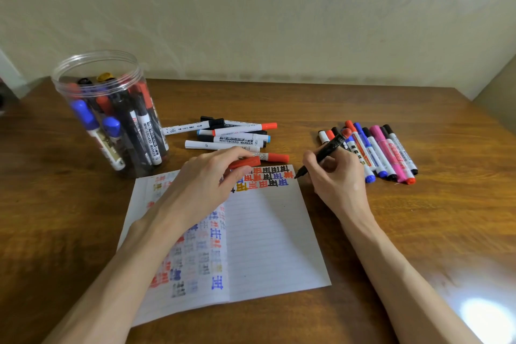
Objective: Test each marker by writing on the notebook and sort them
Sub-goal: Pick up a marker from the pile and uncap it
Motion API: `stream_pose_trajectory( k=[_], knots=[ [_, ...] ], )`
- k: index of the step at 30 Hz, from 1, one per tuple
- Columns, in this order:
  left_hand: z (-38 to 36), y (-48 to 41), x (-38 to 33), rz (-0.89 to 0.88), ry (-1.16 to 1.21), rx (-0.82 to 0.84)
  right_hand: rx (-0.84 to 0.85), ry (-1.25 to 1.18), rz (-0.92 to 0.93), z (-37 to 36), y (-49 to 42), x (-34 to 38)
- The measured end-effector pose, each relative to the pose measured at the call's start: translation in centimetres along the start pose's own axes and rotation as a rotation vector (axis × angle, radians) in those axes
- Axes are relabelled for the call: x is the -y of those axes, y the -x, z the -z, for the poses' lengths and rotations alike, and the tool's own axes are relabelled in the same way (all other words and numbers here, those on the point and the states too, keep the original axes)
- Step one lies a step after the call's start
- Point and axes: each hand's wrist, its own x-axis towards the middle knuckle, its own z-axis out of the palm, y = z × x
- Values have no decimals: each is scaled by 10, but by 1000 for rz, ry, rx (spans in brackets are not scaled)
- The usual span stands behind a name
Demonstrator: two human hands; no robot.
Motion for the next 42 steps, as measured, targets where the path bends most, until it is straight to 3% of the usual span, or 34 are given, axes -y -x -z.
stream_pose_trajectory(
  k=[19,42],
  knots=[
    [-2,0,1,11,-24,10,102,38,20,0,2,3],
    [-4,0,3,5,-60,8,37,9,-9,-1,0,-1]
  ],
)
